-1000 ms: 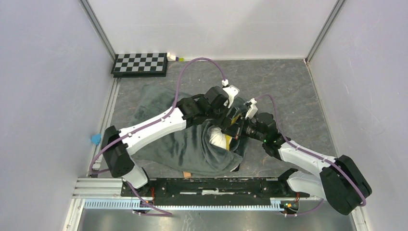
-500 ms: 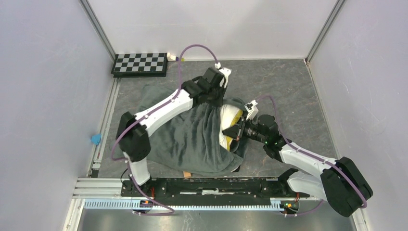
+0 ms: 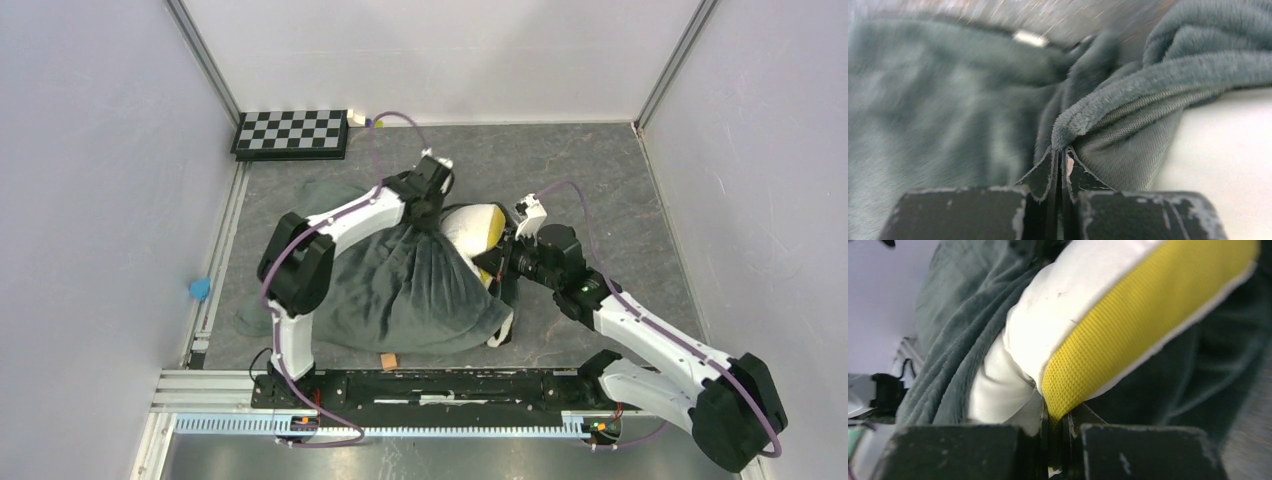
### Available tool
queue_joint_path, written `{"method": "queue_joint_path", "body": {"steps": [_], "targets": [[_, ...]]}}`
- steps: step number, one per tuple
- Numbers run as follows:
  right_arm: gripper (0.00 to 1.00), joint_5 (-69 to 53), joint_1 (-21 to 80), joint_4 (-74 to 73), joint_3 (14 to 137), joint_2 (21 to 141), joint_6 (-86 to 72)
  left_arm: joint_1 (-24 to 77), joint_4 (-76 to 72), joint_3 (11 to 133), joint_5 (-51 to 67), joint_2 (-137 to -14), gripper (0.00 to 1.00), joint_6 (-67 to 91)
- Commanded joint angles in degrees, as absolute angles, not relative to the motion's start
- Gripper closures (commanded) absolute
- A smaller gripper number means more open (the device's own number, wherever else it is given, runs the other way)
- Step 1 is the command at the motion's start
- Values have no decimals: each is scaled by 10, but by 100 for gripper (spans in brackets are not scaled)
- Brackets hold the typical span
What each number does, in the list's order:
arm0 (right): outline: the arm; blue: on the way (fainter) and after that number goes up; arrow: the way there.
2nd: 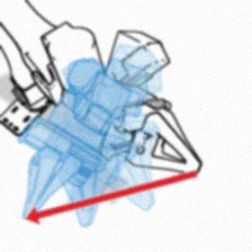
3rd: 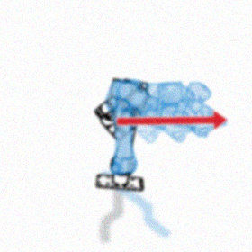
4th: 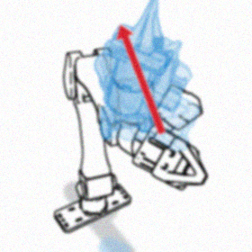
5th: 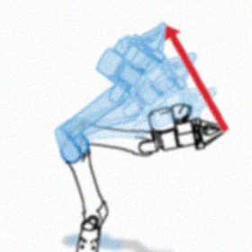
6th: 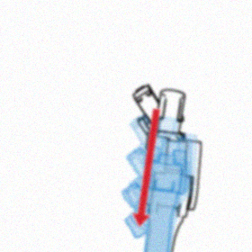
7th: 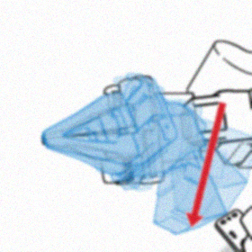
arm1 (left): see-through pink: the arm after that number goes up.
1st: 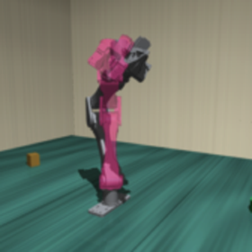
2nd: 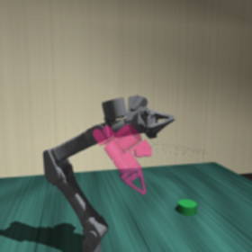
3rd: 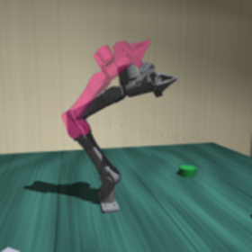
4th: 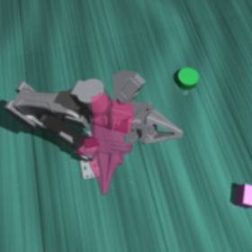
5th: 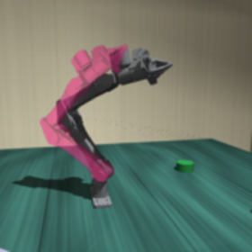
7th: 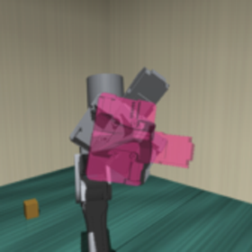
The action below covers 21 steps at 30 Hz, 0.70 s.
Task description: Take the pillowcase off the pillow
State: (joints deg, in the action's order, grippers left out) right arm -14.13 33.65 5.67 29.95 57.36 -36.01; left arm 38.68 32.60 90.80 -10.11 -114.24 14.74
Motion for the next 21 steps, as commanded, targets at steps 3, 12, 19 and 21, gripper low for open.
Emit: {"method": "queue_joint_path", "body": {"steps": [3, 12, 19, 21], "targets": [[100, 56, 336, -14, 382, 502, -261, 294, 268, 735, -148, -1051, 96, 185], [100, 80, 335, 18, 398, 566, -292, 286, 207, 688, -19, -921, 72, 187], [100, 44, 335, 108, 419, 627, -340, 397, 277, 690, -92, -772, 33, 216], [100, 46, 335, 114, 437, 644, -347, 417, 297, 683, -92, -747, 30, 225]]}}
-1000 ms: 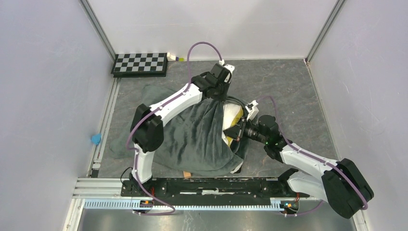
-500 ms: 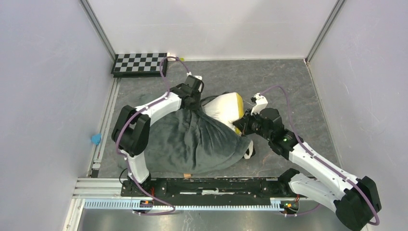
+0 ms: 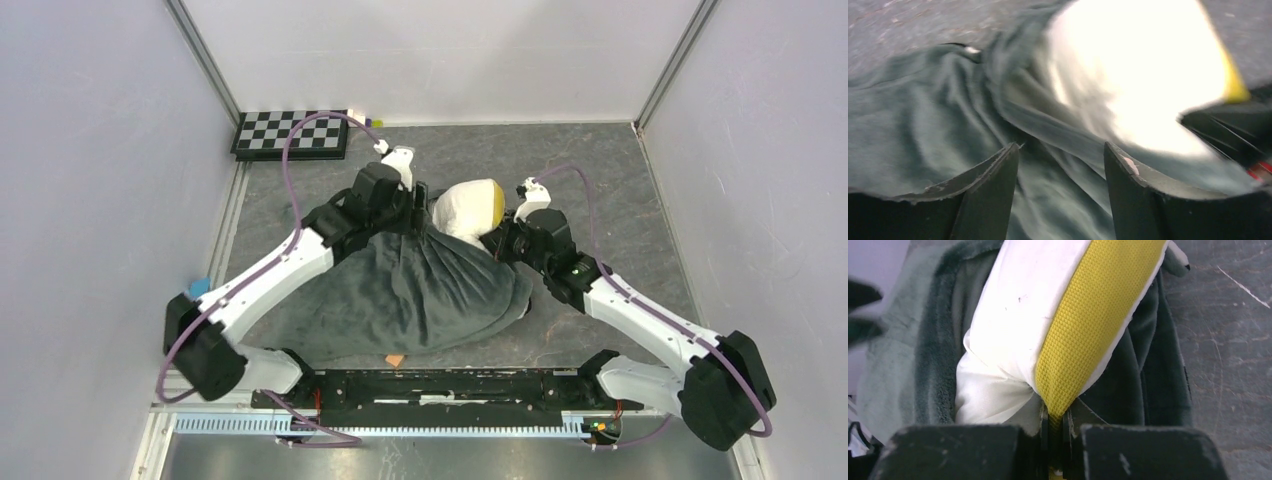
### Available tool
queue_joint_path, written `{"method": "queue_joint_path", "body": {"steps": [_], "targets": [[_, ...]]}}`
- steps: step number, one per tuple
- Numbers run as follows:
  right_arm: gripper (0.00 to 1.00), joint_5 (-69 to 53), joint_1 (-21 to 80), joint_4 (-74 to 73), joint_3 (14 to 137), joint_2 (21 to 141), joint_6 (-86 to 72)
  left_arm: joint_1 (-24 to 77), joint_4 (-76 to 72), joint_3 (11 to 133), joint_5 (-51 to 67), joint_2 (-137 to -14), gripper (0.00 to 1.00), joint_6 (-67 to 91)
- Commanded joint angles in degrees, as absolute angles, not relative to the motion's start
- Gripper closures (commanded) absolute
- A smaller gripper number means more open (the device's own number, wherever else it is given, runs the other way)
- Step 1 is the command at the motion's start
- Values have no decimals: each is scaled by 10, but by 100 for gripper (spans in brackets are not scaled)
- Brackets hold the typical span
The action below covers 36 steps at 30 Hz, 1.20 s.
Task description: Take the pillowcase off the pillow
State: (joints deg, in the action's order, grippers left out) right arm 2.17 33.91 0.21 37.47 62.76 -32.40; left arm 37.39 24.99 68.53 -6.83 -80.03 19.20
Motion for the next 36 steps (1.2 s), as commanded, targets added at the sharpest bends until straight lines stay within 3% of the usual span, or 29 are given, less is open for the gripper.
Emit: {"method": "queue_joint_path", "body": {"steps": [1, 6, 9, 14, 20, 27, 29, 33, 36], "targets": [[100, 43, 335, 118, 447, 651, -351, 428, 303, 676, -90, -731, 29, 229], [100, 19, 335, 147, 469, 675, -377, 490, 256, 598, -6, -625, 27, 267], [100, 5, 335, 149, 482, 685, -381, 536, 217, 553, 52, -593, 16, 281], [100, 2, 335, 150, 487, 691, -395, 592, 212, 530, -6, -615, 16, 261], [100, -11, 333, 138, 492, 694, -409, 665, 205, 518, -183, -655, 17, 229], [100, -4, 315, 128, 495, 690, -421, 679, 135, 484, -132, -684, 16, 243], [100, -6, 309, 130, 493, 692, -429, 679, 132, 474, -145, -691, 24, 243], [100, -20, 290, 131, 488, 697, -439, 679, 205, 489, -195, -722, 69, 248], [100, -34, 259, 116, 495, 704, -437, 679, 240, 493, -178, -712, 84, 255]]}}
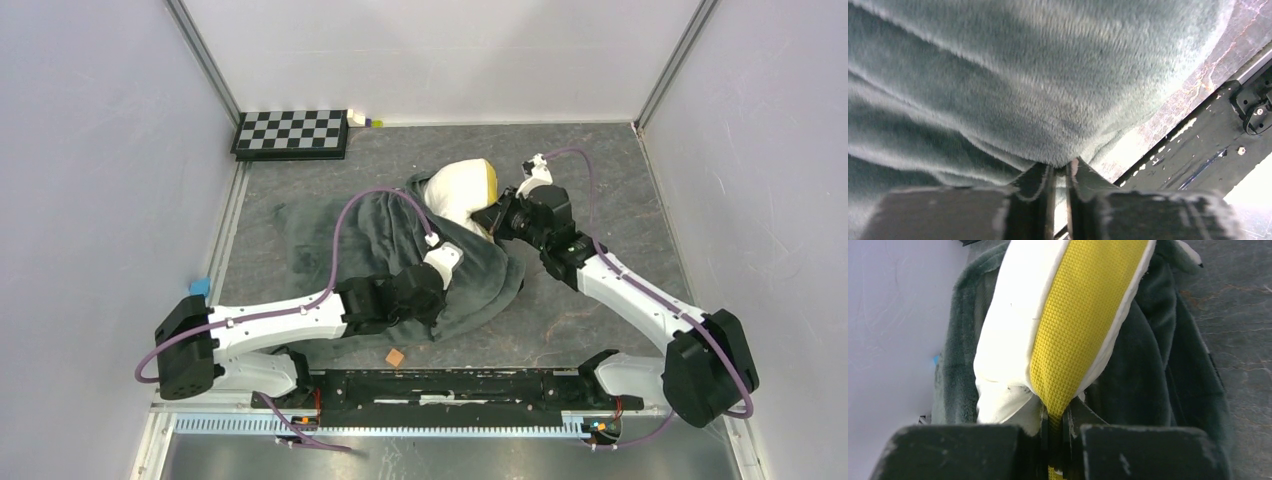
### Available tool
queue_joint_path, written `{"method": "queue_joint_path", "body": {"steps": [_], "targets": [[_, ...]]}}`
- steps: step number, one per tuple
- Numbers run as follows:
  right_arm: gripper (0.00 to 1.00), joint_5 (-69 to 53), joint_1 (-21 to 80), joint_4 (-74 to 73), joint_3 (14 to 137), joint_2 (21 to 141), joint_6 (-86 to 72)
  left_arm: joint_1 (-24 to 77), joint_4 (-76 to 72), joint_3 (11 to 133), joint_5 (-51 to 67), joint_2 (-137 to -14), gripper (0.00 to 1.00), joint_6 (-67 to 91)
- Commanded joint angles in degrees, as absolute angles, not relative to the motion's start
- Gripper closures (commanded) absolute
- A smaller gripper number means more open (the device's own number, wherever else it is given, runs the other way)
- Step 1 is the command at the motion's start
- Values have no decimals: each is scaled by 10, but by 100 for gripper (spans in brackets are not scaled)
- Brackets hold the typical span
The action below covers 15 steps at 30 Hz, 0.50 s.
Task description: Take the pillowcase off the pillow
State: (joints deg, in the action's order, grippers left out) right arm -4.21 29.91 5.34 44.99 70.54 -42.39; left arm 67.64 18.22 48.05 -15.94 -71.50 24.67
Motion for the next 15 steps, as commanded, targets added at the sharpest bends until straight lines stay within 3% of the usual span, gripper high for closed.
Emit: {"method": "queue_joint_path", "body": {"steps": [1, 3, 10, 15], "targets": [[100, -39, 242, 112, 496, 706, -435, 678, 247, 487, -172, -704, 90, 259], [100, -53, 203, 111, 497, 709, -434, 678, 258, 475, -168, -688, 98, 269], [100, -92, 87, 85, 512, 722, -412, 653, 333, 452, -200, -685, 98, 319], [100, -125, 27, 74, 518, 727, -400, 545, 321, 418, -166, -670, 98, 345]]}}
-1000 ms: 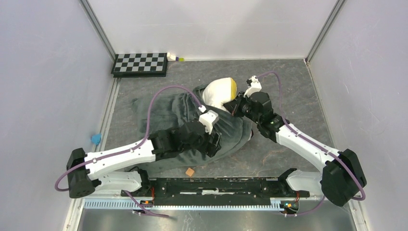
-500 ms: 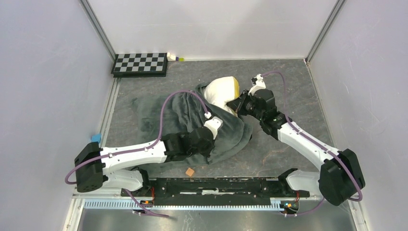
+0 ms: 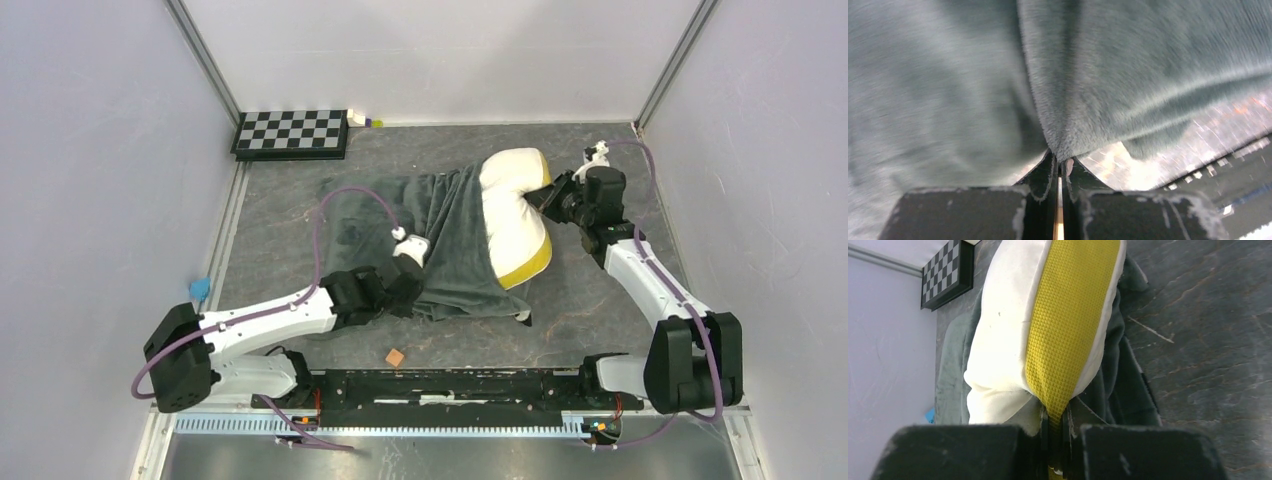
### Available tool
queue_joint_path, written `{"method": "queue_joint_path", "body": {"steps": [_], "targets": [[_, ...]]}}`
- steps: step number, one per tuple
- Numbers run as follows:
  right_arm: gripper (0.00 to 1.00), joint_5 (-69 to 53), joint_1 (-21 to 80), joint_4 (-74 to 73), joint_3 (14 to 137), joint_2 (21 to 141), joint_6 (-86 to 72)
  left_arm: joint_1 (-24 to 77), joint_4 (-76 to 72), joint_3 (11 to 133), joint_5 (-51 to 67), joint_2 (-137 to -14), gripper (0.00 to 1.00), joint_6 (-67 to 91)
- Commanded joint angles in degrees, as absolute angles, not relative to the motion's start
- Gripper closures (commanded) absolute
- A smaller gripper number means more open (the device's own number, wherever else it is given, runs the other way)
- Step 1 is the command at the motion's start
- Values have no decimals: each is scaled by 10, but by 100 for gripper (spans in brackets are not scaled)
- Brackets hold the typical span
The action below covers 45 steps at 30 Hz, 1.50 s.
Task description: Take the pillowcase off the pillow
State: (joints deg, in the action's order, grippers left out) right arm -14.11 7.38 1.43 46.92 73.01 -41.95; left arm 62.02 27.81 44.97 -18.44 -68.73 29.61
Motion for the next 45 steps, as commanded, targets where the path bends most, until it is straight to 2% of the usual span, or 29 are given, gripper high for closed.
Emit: {"method": "queue_joint_path", "body": {"steps": [1, 6, 9, 12, 14, 15, 17, 18, 19, 20, 21, 22, 23, 25, 28, 33, 36, 39, 45], "targets": [[100, -131, 15, 66, 524, 727, -395, 520, 313, 407, -152, -661, 98, 346], [100, -172, -60, 21, 558, 735, -368, 411, 306, 381, -163, -616, 98, 360], [100, -163, -102, 2, 571, 733, -352, 391, 304, 373, -175, -586, 98, 377], [100, -134, -116, -21, 571, 726, -334, 388, 278, 376, -134, -562, 97, 354], [100, -157, -116, -5, 557, 725, -330, 388, 273, 390, -105, -556, 90, 338], [100, -190, -116, 22, 546, 729, -330, 388, 273, 400, -100, -554, 83, 332], [98, -246, -115, 50, 533, 737, -333, 388, 273, 419, -106, -551, 58, 322], [87, -265, -115, 61, 523, 738, -335, 388, 271, 430, -116, -551, 46, 319], [68, -274, -114, 75, 503, 732, -336, 387, 268, 437, -123, -553, 36, 317], [43, -274, -115, 86, 482, 721, -339, 387, 259, 446, -126, -556, 27, 315], [25, -258, -115, 90, 461, 704, -338, 387, 248, 450, -126, -562, 20, 314], [11, -237, -115, 86, 447, 684, -330, 386, 235, 456, -130, -571, 15, 315], [3, -220, -115, 77, 440, 667, -320, 385, 227, 463, -136, -584, 10, 316], [2, -185, -115, 47, 446, 638, -291, 373, 220, 481, -148, -614, 5, 314], [2, -159, -115, -26, 477, 624, -258, 331, 210, 509, -126, -660, 2, 313], [2, -128, -95, -72, 463, 589, -243, 268, 167, 523, -101, -685, 1, 328], [2, 18, -13, -110, 433, 580, -228, 246, 140, 526, -96, -706, 1, 331], [2, 23, 22, -117, 394, 593, -216, 240, 128, 541, -69, -742, 1, 325], [2, 45, 28, -94, 353, 639, -190, 237, 100, 543, -11, -793, 4, 319]]}}
